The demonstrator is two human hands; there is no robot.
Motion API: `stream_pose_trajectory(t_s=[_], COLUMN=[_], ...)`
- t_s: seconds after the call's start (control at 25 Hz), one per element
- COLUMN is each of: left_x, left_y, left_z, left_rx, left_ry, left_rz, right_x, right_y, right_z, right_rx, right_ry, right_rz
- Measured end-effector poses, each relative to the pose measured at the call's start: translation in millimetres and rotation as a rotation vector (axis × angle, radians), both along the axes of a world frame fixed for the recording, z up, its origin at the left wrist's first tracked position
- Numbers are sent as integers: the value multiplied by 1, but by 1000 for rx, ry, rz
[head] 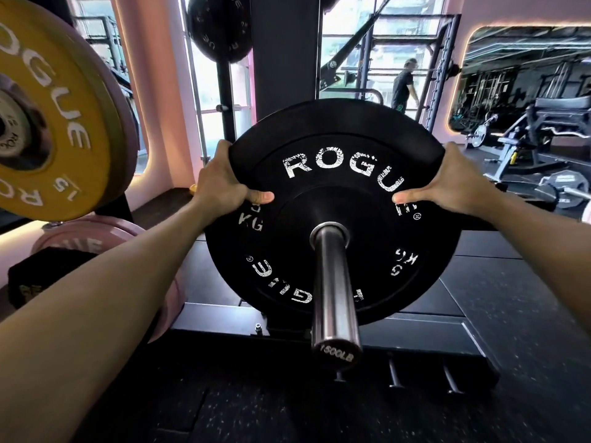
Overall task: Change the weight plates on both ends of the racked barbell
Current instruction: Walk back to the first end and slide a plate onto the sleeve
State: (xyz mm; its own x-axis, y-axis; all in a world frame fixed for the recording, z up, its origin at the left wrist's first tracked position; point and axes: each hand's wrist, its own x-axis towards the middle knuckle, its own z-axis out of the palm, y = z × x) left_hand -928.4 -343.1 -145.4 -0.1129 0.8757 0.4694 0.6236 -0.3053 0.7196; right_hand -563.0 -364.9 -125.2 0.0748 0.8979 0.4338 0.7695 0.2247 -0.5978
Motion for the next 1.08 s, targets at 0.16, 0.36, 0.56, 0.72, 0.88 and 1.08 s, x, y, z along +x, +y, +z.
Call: stream_pose_trajectory(t_s=[0.16, 0.36, 0.56, 0.72, 0.88, 1.08], left_x=[4, 14, 18, 21, 23, 27], left_y=[43, 82, 112, 128, 141, 157], left_z=[0, 5, 6, 6, 6, 6], left_rx=[-15, -14, -2, 7, 14, 27], left_ry=[-14, -18, 12, 25, 24, 31], left_rz=[5, -14, 9, 18, 15, 13], right_x=[3, 8, 11, 13, 13, 14], right_y=[41, 82, 111, 129, 145, 161], right_z=[0, -1, -6, -9, -10, -11], right_rx=[7, 13, 40, 60, 57, 65], right_ry=[-29, -27, -37, -60, -43, -38], right_rz=[-36, -37, -55, -88, -94, -108])
